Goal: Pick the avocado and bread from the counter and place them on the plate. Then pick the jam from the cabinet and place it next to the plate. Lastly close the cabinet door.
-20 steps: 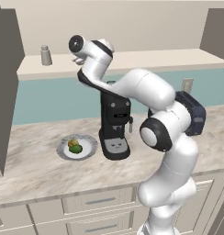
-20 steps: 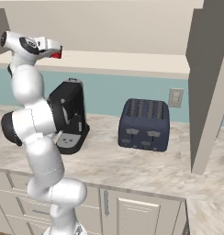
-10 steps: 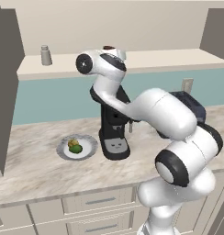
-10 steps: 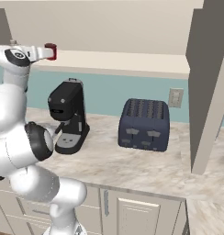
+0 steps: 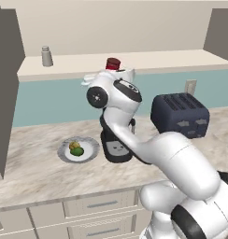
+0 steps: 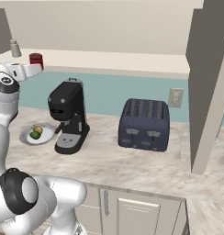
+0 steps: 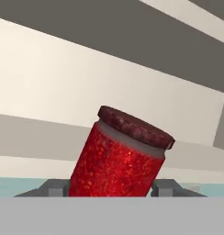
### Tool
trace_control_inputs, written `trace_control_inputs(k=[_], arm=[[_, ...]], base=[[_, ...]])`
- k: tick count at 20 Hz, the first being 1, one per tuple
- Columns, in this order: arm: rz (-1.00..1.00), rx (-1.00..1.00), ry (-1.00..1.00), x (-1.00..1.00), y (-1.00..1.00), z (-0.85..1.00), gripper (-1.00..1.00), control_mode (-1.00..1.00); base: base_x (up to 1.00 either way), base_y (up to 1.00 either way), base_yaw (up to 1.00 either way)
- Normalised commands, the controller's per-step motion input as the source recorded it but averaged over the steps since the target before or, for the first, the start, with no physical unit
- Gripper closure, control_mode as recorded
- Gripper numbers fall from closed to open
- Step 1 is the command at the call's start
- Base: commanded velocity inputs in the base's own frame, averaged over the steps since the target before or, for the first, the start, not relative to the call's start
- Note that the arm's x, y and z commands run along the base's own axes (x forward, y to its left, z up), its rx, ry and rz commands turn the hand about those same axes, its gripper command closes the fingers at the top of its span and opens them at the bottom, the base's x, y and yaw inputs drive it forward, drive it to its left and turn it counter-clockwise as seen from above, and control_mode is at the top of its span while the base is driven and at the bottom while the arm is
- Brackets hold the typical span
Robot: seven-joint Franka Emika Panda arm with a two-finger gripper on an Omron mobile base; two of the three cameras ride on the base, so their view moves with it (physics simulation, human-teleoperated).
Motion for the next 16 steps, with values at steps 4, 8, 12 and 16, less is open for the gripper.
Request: trace_control_inputs(k=[4,8,12,16], arm=[[0.22,-0.02,0.0,-0.98,0.47,0.0,1.0,-1.0],[0.21,-0.06,0.06,-0.74,0.7,-0.05,1.0,-1.0],[0.22,-0.1,0.08,-0.54,0.66,-0.51,1.0,-1.0],[0.2,-0.13,0.09,-0.19,0.55,-0.75,1.0,-1.0]], base=[[0.0,0.0,0.0],[0.0,0.0,0.0],[0.0,0.0,0.0],[0.0,0.0,0.0]])
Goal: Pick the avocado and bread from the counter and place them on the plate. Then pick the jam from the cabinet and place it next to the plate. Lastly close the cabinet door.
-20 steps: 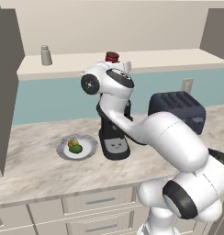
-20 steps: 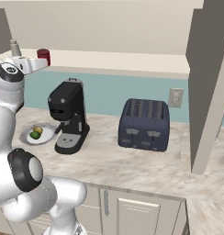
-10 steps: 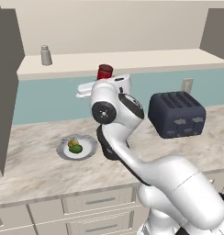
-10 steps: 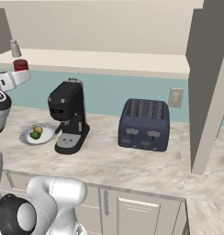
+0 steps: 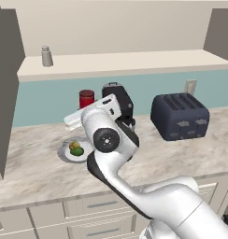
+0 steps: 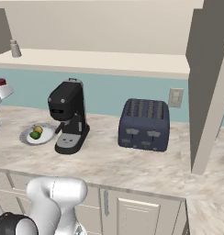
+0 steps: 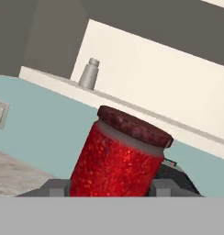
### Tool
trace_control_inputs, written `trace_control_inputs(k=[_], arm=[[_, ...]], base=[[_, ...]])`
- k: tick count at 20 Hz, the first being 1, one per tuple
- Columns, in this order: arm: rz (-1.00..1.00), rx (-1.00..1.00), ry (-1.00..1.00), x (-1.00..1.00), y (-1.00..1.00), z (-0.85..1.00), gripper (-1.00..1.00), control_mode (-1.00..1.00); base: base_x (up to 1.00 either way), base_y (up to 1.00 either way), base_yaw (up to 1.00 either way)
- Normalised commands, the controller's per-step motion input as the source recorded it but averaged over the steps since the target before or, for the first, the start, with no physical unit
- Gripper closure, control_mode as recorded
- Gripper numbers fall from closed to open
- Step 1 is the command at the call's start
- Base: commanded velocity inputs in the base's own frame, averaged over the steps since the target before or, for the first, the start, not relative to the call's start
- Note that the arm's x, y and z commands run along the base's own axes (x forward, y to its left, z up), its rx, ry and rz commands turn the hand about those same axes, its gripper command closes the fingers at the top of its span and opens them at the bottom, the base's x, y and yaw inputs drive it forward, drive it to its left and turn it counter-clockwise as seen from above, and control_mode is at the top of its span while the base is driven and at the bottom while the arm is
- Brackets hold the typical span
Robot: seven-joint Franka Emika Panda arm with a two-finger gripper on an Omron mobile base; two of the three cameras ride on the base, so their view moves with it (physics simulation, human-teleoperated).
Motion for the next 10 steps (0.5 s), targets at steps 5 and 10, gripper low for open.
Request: trace_control_inputs(k=[5,10], arm=[[0.14,-0.12,0.12,0.04,0.44,-0.6,1.0,-1.0],[0.07,-0.06,0.16,0.23,0.29,-0.62,1.0,-1.0]], base=[[0.0,0.0,0.0],[0.0,0.0,0.0]])
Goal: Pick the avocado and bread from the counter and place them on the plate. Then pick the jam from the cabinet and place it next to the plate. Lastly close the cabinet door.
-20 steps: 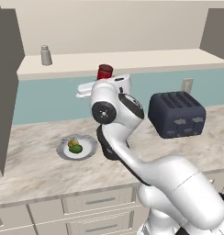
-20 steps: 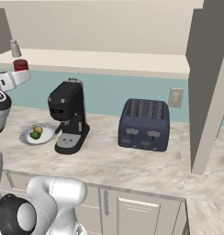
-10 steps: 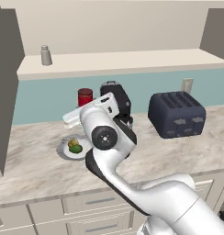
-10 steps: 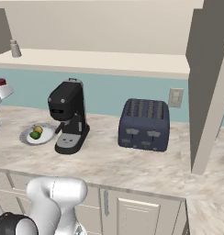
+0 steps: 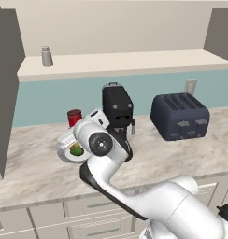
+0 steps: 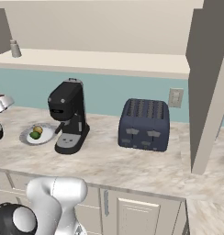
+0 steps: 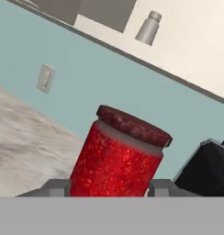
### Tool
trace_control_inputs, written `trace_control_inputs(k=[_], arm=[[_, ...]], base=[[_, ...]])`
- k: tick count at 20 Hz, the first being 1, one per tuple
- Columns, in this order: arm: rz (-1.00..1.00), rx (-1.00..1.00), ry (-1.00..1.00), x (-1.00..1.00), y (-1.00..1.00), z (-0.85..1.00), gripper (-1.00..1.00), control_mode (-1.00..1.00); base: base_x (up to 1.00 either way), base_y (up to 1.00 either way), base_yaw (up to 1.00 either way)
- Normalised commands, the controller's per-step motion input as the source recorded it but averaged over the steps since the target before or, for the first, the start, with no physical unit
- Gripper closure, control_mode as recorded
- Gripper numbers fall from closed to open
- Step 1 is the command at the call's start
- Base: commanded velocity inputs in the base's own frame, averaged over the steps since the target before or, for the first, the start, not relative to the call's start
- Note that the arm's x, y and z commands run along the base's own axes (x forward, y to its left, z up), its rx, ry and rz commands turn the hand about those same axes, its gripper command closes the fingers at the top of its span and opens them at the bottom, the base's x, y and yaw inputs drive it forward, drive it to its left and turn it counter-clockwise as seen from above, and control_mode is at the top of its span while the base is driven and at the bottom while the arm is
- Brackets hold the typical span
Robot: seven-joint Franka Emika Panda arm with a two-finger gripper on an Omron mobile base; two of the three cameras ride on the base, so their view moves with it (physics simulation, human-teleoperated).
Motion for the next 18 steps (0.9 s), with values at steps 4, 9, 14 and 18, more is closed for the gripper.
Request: trace_control_inputs(k=[4,9,14,18], arm=[[0.03,0.0,0.17,0.48,0.39,-0.41,1.0,-1.0],[0.01,0.0,0.18,0.52,0.59,-0.33,1.0,-1.0],[0.04,0.0,0.04,0.05,0.43,-0.47,1.0,-1.0],[0.05,0.0,0.0,-0.06,0.31,-0.62,1.0,-1.0]], base=[[0.0,0.0,0.0],[0.0,0.0,0.0],[0.0,0.0,0.0],[0.0,0.0,0.0]])
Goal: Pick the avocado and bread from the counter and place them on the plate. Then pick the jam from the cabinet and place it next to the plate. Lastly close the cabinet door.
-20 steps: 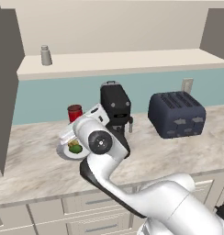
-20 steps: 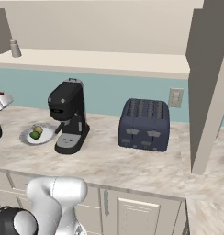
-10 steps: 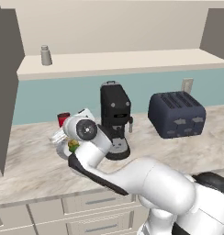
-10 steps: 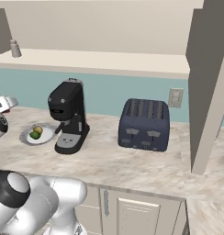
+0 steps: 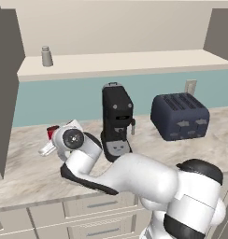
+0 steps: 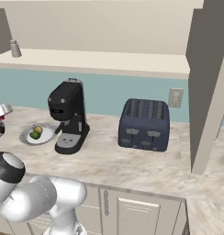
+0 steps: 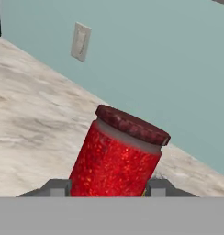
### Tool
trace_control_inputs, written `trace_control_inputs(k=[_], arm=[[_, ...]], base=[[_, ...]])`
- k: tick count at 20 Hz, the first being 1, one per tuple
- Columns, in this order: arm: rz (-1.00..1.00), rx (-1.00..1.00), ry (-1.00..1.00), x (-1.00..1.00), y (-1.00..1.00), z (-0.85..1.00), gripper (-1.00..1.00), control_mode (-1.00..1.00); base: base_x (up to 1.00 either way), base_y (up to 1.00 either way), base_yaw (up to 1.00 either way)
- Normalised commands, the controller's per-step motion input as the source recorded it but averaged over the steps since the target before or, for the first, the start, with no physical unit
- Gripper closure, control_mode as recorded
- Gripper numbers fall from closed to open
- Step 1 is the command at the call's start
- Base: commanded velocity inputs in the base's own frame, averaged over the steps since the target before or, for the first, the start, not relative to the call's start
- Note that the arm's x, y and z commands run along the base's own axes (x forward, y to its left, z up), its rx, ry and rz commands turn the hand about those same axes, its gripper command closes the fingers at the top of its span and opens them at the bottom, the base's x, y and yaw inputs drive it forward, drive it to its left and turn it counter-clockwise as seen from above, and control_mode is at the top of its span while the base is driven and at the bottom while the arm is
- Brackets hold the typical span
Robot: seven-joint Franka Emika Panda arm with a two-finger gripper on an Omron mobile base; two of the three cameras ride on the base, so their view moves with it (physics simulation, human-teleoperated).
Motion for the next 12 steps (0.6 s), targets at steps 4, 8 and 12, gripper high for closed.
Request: trace_control_inputs(k=[4,8,12], arm=[[0.05,-0.01,-0.08,-0.11,0.03,-0.49,1.0,-1.0],[0.0,0.0,-0.11,0.0,0.0,-0.33,1.0,-1.0],[0.01,0.01,-0.09,0.0,0.0,-0.36,1.0,-1.0]], base=[[0.0,0.0,0.0],[0.0,0.0,0.0],[0.0,0.0,0.0]])
